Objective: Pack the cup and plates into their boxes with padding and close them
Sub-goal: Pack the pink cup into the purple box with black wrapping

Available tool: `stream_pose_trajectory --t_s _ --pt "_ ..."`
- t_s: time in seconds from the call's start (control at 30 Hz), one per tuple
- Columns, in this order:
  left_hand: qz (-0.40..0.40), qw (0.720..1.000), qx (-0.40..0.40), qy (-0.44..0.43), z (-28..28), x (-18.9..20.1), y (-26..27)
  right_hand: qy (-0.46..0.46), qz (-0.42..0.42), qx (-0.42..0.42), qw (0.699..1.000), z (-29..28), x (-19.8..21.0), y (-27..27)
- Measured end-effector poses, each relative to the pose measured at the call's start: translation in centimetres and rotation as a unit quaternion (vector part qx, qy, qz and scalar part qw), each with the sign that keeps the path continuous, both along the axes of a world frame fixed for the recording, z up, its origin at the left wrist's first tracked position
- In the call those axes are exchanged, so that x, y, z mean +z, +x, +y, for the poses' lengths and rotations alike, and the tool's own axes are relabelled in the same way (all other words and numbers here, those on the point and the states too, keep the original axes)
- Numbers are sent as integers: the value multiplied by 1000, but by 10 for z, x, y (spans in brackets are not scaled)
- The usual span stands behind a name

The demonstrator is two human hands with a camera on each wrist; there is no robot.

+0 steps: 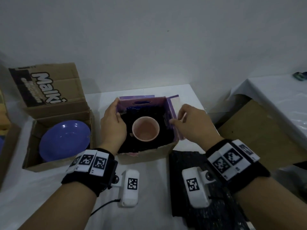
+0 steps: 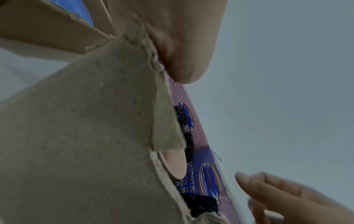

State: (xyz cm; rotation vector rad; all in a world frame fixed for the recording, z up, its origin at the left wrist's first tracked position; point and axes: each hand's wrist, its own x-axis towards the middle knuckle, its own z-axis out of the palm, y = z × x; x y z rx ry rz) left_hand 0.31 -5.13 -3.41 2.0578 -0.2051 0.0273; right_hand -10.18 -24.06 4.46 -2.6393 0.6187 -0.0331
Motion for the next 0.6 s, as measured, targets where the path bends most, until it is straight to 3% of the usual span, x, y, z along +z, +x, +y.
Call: stream_pose_trajectory --t_s 0.13,0.27,0.4,0.6 --pt "-4 1000 -6 1 3 -3 1 21 44 -57 997 -5 -24 -43" --pt "3 1000 -6 -2 5 -6 3 -14 170 -26 985 6 -63 -84" --pt "5 1000 -2 7 3 -5 4 -28 297 -13 955 14 -90 -109" --pt "0 1000 -5 1 4 -6 4 -8 202 -30 979 10 -98 -113"
